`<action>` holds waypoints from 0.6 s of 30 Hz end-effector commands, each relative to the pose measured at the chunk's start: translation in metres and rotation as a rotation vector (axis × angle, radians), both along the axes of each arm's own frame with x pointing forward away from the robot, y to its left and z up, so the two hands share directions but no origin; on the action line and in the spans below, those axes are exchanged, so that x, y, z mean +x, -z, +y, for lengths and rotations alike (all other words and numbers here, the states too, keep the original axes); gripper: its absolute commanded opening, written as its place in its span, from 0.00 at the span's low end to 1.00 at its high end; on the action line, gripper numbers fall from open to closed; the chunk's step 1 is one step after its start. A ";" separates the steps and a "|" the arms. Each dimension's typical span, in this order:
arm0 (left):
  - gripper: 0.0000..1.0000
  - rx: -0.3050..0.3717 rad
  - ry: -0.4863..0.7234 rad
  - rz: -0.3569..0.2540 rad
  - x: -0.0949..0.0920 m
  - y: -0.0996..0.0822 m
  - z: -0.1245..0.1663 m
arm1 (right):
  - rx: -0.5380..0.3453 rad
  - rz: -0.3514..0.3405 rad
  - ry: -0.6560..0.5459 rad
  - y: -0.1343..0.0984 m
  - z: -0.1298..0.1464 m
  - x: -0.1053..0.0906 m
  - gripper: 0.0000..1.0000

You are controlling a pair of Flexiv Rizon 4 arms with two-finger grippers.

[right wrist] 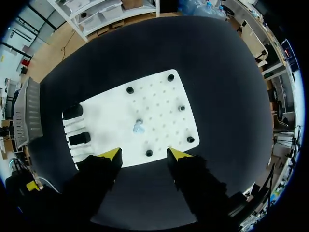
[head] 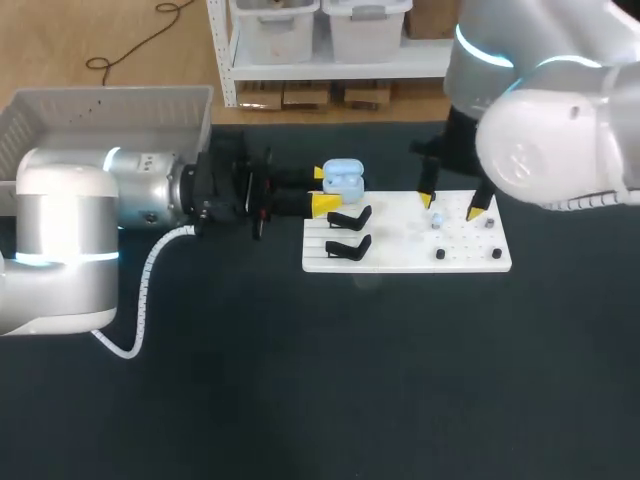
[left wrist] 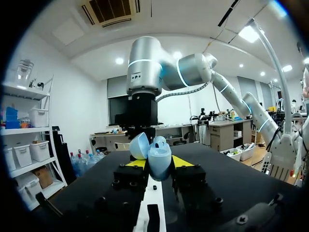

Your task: Pick up each earbud case from the left stands, insert the matching earbuds, close the lid, and place the case in the box.

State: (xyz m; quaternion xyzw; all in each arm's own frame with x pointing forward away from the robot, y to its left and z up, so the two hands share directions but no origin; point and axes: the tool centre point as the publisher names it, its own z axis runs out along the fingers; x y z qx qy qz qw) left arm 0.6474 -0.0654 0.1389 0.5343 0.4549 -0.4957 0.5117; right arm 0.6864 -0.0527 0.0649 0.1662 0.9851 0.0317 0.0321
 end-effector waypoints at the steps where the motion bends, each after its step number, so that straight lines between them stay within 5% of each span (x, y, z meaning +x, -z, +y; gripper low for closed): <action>1: 0.00 -0.003 -0.001 -0.002 0.000 0.001 0.000 | -0.016 0.004 -0.001 0.008 0.001 0.010 0.58; 18: 0.00 -0.003 -0.001 -0.002 0.000 0.001 0.000 | 0.020 -0.010 0.024 0.033 0.004 0.018 0.48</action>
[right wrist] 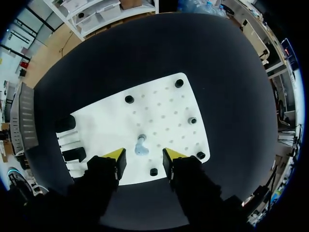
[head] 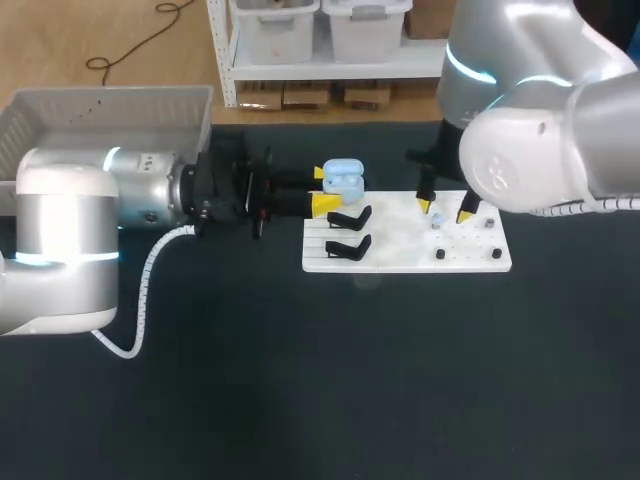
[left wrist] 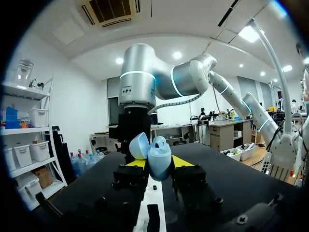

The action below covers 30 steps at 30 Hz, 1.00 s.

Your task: Pick up each earbud case from the left stands, insert the matching earbuds, close the lid, and place the case in the box.

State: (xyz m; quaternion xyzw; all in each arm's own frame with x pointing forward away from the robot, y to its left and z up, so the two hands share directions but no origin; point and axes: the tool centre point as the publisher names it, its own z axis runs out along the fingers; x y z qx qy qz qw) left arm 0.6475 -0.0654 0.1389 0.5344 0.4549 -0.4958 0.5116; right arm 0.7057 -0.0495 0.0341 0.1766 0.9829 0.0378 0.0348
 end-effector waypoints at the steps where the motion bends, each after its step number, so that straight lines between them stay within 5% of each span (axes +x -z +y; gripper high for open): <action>1: 0.00 -0.003 -0.001 -0.002 0.000 0.001 0.000 | 0.007 -0.003 0.004 0.004 0.001 -0.001 0.48; 15: 0.00 -0.003 -0.001 -0.002 0.000 0.001 0.000 | 0.017 -0.026 0.054 -0.003 0.000 0.003 0.50; 19: 0.00 -0.003 -0.001 -0.002 0.000 0.001 0.000 | 0.020 -0.022 0.059 -0.002 0.001 0.004 0.66; 23: 0.00 -0.003 -0.001 -0.002 0.000 0.001 0.000 | 0.029 -0.013 0.068 -0.001 0.001 0.005 1.00; 30: 0.00 -0.003 -0.001 -0.002 0.000 0.001 0.000 | 0.041 -0.012 0.080 -0.001 -0.001 0.005 1.00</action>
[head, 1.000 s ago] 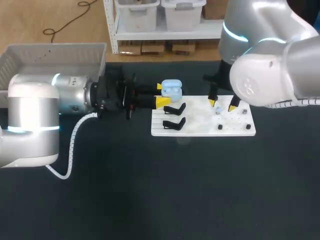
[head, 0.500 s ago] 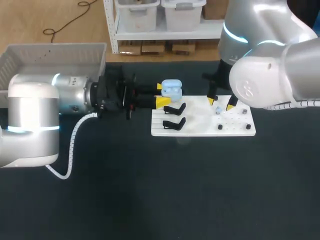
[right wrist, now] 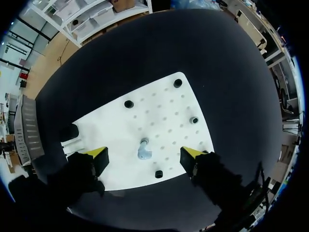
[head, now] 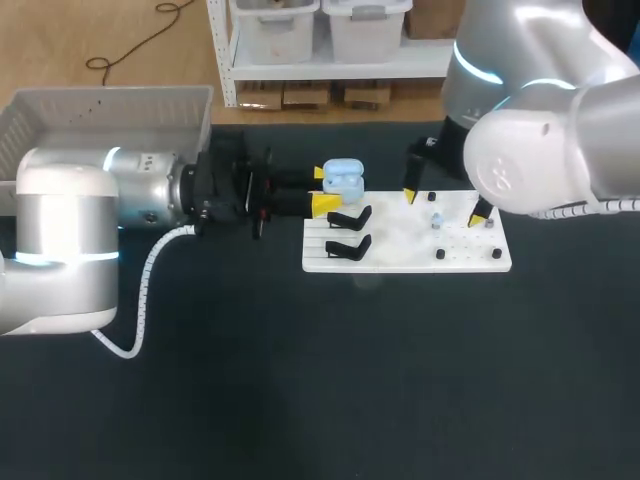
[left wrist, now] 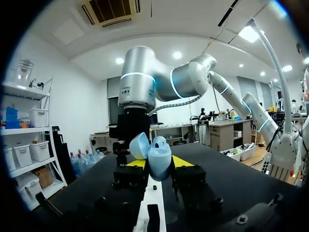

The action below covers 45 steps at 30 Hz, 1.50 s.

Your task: Pick up each earbud case from the left stands, insert the matching earbuds, close the lid, and place the case in the box.

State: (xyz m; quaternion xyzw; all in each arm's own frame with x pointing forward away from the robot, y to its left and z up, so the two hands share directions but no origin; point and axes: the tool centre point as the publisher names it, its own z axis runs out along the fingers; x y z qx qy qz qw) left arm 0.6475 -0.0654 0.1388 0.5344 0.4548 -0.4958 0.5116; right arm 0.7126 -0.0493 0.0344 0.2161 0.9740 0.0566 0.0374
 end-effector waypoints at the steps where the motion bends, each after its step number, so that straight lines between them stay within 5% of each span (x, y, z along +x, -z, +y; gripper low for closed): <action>1: 0.00 -0.003 -0.001 -0.002 0.000 0.001 0.000 | 0.001 -0.002 0.001 -0.001 -0.001 -0.002 1.00; 15: 0.00 -0.003 -0.001 -0.002 0.000 0.001 0.000 | 0.001 -0.002 0.001 -0.001 -0.001 -0.002 1.00; 25: 0.00 -0.003 -0.001 -0.002 0.000 0.001 0.000 | -0.215 -0.104 0.020 -0.003 0.013 -0.004 1.00; 45: 0.00 -0.003 -0.001 -0.002 0.000 0.001 0.000 | -0.139 -0.172 0.057 0.000 0.001 -0.014 1.00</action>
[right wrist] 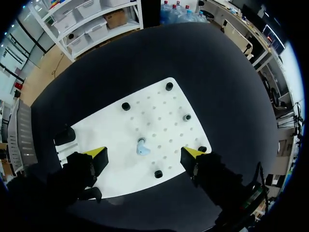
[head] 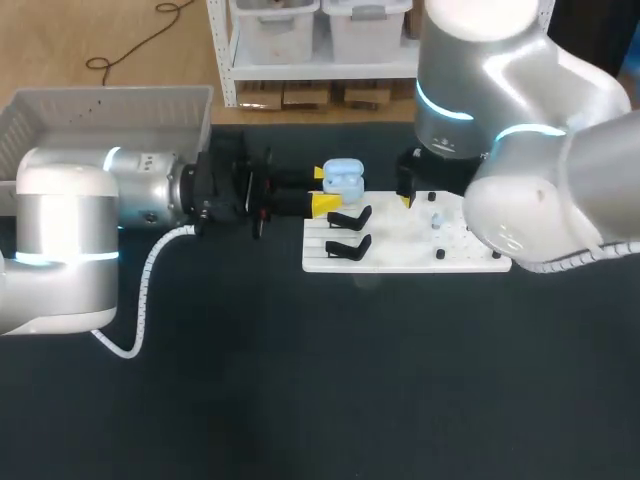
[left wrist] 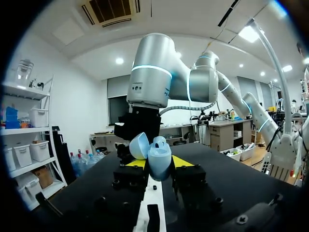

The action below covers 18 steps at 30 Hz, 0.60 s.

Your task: Pick up each earbud case from the left stands, insert the matching earbuds, close the lid, and place the case in the box.

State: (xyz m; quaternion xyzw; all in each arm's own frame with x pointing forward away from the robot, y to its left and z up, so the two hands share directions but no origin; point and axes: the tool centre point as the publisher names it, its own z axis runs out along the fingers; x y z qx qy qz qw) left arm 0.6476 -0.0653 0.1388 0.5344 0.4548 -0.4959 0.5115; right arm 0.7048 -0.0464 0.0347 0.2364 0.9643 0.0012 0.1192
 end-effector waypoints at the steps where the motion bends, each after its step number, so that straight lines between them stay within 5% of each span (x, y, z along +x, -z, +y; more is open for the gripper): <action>1: 0.00 -0.003 -0.001 -0.003 0.000 0.001 0.000 | -0.002 -0.041 -0.004 0.000 -0.001 -0.005 1.00; 6: 0.00 -0.003 -0.001 -0.003 0.000 0.001 0.000 | -0.009 -0.045 -0.007 0.002 0.000 -0.003 1.00; 10: 0.00 -0.003 -0.001 -0.003 0.000 0.001 0.000 | -0.012 -0.044 -0.009 0.006 0.000 0.000 0.69; 13: 0.00 -0.003 -0.001 -0.003 0.000 0.001 0.000 | -0.006 -0.042 -0.007 0.009 -0.001 0.002 0.64; 15: 0.00 -0.003 -0.001 -0.003 0.000 0.001 0.000 | 0.002 -0.041 -0.006 0.010 -0.002 0.004 0.49; 18: 0.00 -0.003 -0.001 -0.003 0.000 0.001 0.000 | 0.012 -0.039 -0.007 0.012 -0.002 0.006 0.46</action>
